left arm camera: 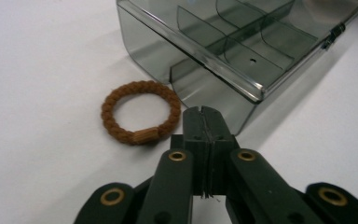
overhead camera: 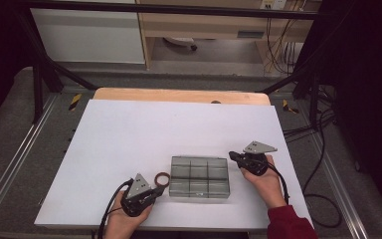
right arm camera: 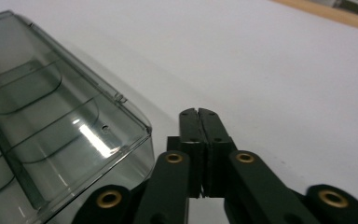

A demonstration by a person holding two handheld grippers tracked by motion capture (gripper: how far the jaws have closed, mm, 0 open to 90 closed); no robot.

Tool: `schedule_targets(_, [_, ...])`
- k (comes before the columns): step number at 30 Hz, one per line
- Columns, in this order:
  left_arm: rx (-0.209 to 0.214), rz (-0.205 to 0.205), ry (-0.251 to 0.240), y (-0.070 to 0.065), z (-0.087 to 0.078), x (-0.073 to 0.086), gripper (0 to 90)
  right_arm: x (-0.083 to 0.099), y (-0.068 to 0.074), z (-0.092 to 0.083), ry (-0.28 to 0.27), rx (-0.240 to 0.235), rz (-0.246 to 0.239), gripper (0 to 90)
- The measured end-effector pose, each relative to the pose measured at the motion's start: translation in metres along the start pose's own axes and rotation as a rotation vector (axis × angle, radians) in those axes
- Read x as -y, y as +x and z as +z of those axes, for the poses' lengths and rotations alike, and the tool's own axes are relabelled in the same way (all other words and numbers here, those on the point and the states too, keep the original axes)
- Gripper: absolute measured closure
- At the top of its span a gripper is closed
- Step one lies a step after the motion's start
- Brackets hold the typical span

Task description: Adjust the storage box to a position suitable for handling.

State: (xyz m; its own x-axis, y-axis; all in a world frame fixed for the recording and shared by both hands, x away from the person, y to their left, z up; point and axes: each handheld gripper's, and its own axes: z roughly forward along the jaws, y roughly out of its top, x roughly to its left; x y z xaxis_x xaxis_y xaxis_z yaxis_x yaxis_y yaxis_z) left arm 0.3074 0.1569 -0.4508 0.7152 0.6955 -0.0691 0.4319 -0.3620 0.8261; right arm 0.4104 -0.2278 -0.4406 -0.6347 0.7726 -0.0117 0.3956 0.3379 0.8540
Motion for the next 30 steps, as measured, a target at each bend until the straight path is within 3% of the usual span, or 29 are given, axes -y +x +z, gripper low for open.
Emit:
schedule_targets(5, [-0.037,-0.012,-0.026,0.005,-0.003,0.000,72.8,-0.001,0.001,-0.010,-0.041,0.073,0.052,67.8])
schedule_targets(9, [-0.077,-0.033,-0.051,0.008,-0.006,0.000,55.2,-0.004,0.003,-0.013,-0.046,0.120,0.088,44.0])
schedule_targets(12, [-0.097,-0.039,-0.058,0.010,-0.007,0.000,42.9,-0.008,0.008,-0.016,-0.069,0.182,0.089,27.5])
schedule_targets(15, [-0.106,-0.047,-0.067,0.010,-0.008,0.000,34.4,-0.011,0.012,-0.020,-0.089,0.214,0.096,16.7])
schedule_targets(21, [-0.103,-0.043,-0.064,0.008,-0.008,0.000,21.7,-0.018,0.024,-0.032,-0.138,0.238,0.110,7.4])
schedule_targets(30, [-0.072,-0.038,-0.069,0.003,-0.009,0.001,12.0,-0.020,0.048,-0.047,-0.174,0.223,0.086,4.9])
